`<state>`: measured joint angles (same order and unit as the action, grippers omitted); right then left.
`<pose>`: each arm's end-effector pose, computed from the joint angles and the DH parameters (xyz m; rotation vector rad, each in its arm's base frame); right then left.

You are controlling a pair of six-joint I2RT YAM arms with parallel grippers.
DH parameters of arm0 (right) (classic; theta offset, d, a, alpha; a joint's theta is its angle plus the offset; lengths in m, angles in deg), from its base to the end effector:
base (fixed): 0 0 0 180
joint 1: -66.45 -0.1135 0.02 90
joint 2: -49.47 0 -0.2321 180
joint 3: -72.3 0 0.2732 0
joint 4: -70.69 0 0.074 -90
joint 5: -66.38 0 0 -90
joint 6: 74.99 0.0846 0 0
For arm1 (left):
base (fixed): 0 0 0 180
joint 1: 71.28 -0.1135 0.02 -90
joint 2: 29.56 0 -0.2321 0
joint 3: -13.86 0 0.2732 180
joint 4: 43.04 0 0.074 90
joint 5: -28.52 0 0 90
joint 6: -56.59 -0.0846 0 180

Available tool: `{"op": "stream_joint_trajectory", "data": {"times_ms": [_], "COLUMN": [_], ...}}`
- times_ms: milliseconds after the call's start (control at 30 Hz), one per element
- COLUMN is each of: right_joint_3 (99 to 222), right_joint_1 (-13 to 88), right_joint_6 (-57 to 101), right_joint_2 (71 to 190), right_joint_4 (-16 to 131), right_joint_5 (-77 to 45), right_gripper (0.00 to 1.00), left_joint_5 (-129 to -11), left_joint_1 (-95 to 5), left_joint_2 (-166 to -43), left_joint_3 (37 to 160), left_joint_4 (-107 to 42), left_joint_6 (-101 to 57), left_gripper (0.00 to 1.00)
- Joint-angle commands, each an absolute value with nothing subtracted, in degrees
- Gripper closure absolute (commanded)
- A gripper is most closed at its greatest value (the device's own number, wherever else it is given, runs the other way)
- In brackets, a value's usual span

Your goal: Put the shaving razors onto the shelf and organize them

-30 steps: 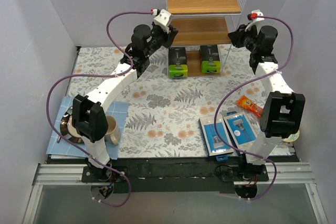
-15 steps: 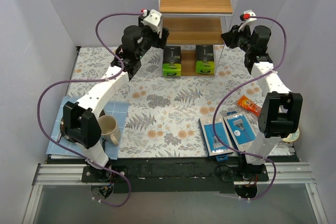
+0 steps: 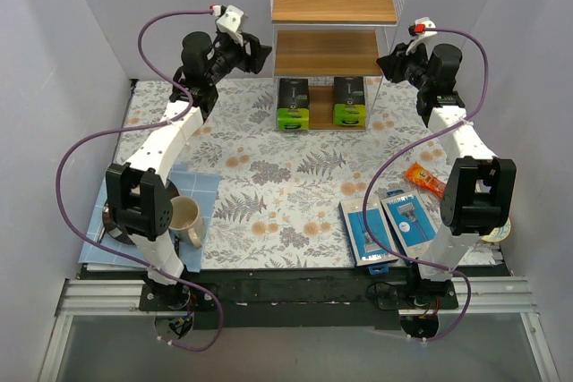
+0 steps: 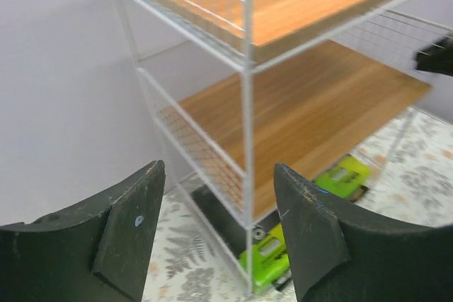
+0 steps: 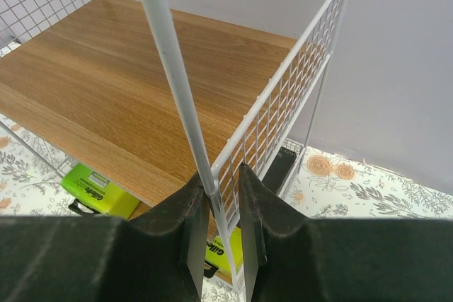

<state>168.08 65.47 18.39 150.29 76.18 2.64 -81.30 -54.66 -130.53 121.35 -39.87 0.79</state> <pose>0.4849 0.0457 0.3186 -0.3291 1.5443 0.4172 0.4603 -0.1673 0.3814 0.0475 1.5951 -0.9614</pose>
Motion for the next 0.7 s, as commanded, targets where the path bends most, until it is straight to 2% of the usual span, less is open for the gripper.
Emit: {"op": "stream_joint_trajectory", "data": {"times_ms": [0,167,300,333,367,467,533,567,600,667], "right_joint_3": [168.4,166.9,165.8,165.7,165.5,165.5,165.6,165.7,165.8,165.8], "right_joint_1": [64.3,64.4,64.4,64.5,64.4,64.5,64.4,64.4,64.4,64.5], "right_joint_6": [17.7,17.5,17.4,17.2,17.2,17.0,16.9,16.7,16.6,16.3], "right_joint_2": [148.0,147.3,147.0,147.0,147.0,147.3,147.4,147.6,147.6,147.8], "right_joint_4": [76.6,76.8,76.7,76.7,76.7,76.6,76.6,76.6,76.5,76.6], "right_joint_5": [4.2,3.6,3.4,3.4,3.4,3.3,3.2,3.1,2.8,2.7], "right_gripper": [0.71,0.7,0.71,0.71,0.71,0.71,0.71,0.71,0.71,0.71], "left_joint_5": [-92.9,-94.6,-94.6,-94.5,-94.2,-94.6,-94.9,-94.9,-94.9,-94.4], "left_joint_1": [-54.2,-54.2,-54.2,-54.2,-54.2,-54.1,-54.1,-54.1,-54.1,-54.0], "left_joint_2": [-132.7,-134.1,-136.7,-137.4,-138.5,-140.7,-141.4,-141.7,-141.5,-140.7], "left_joint_3": [125.9,126.4,129.0,129.8,130.9,133.7,135.0,135.3,135.2,134.5], "left_joint_4": [-40.3,-42.5,-44.5,-44.9,-45.8,-46.5,-46.2,-46.4,-46.6,-47.3], "left_joint_6": [3.5,5.6,7.5,8.0,9.2,9.7,9.7,9.6,9.5,9.2], "left_gripper": [0.39,0.39,0.46,0.49,0.57,0.59,0.64,0.69,0.79,0.88]}}
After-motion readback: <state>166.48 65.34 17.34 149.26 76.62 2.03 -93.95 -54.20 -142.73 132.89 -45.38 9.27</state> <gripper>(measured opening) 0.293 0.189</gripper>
